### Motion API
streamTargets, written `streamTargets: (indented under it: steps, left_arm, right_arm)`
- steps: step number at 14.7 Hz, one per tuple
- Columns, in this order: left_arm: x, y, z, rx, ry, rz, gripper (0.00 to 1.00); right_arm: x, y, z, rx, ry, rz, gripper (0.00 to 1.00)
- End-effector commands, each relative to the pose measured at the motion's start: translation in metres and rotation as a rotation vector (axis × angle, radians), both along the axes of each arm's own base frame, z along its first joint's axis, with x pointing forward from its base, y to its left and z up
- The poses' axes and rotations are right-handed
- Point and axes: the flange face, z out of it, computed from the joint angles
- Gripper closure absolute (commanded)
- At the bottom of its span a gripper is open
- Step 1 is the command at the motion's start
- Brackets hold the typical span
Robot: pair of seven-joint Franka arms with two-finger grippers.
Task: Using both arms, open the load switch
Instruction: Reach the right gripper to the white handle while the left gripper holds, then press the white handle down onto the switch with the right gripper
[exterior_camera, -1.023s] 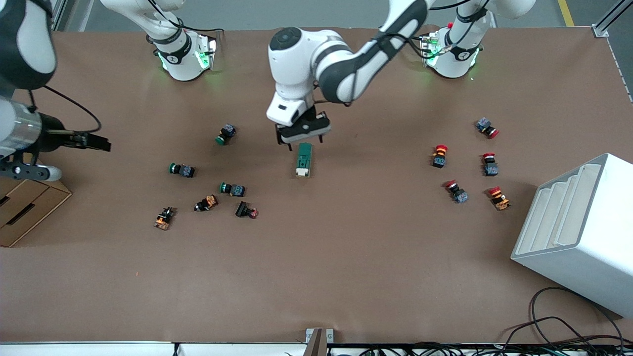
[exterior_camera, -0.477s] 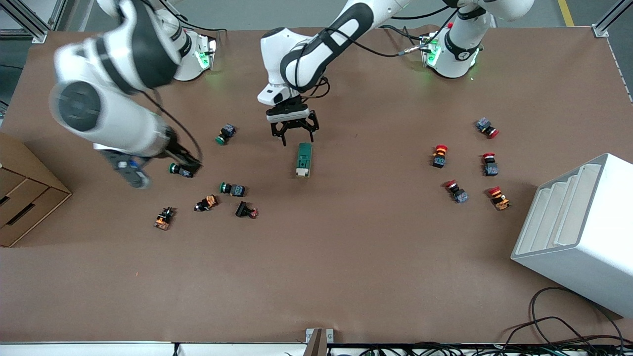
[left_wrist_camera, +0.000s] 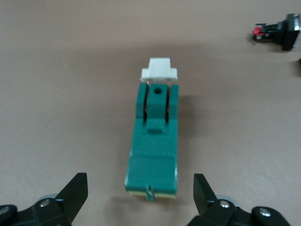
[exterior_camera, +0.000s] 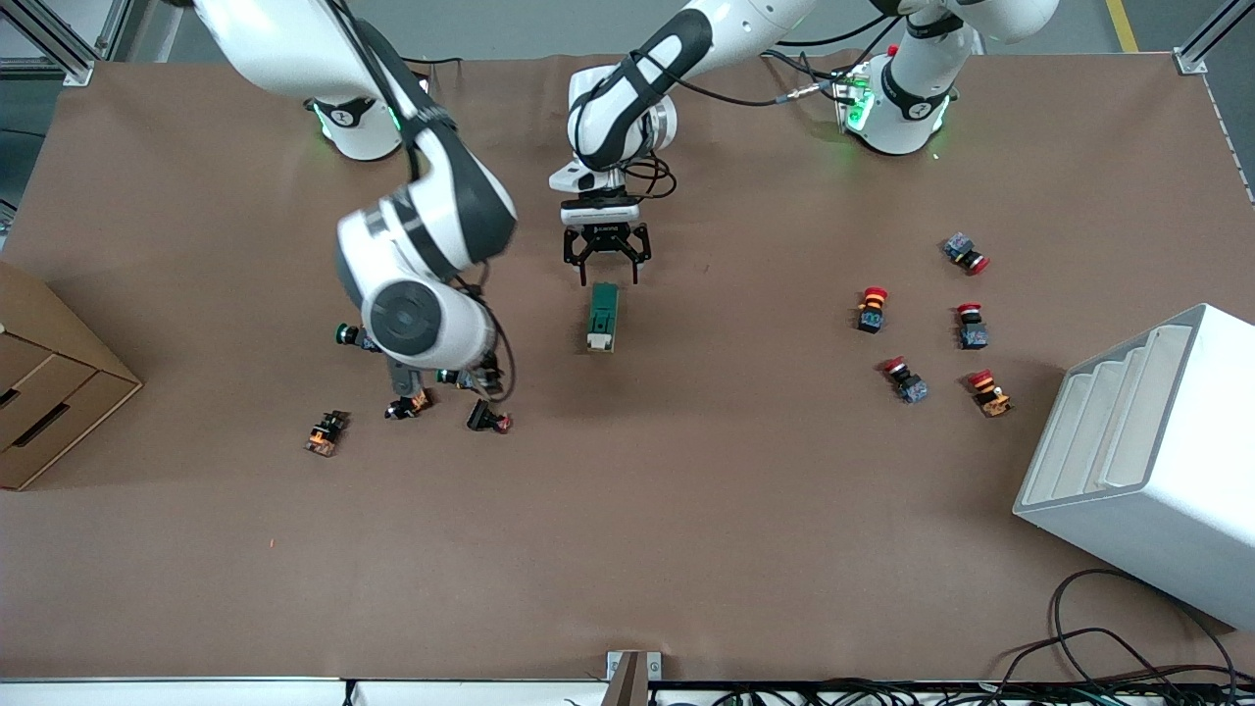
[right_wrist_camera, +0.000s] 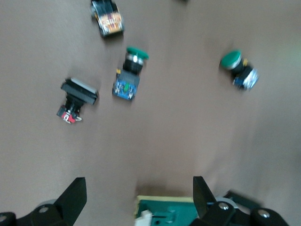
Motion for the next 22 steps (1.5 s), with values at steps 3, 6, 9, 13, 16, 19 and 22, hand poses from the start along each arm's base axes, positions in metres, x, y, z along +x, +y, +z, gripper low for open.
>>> streamTargets:
  steps: [3, 6, 9, 13, 16, 19, 22]
  left_arm:
    - [-0.017, -0.001, -0.022, -0.04, -0.091, -0.087, 0.01]
    - [-0.015, 0.004, -0.03, -0.024, -0.132, -0.104, 0.02]
    - [-0.014, 0.007, -0.038, 0.007, -0.182, -0.082, 0.02]
    - [-0.015, 0.008, -0.038, 0.006, -0.191, -0.083, 0.02]
    - [-0.014, 0.006, -0.036, 0.001, -0.193, -0.081, 0.01]
    - [-0.014, 0.005, -0.035, -0.001, -0.193, -0.082, 0.01]
    - [-0.012, 0.006, -0.036, 0.0, -0.193, -0.079, 0.01]
  right_arm:
    - [-0.005, 0.066, -0.056, -0.038, 0.008, -0.127, 0.0]
    - [-0.019, 0.087, -0.08, -0.013, 0.052, -0.17, 0.0]
    - [-0.035, 0.106, -0.102, -0.015, 0.073, -0.163, 0.0]
    - [-0.057, 0.127, -0.112, -0.013, 0.107, -0.141, 0.0]
    - [-0.068, 0.131, -0.114, -0.016, 0.159, -0.128, 0.0]
    - [-0.074, 0.128, -0.114, -0.045, 0.209, -0.107, 0.0]
    - [-0.078, 0.129, -0.114, -0.052, 0.225, -0.1, 0.0]
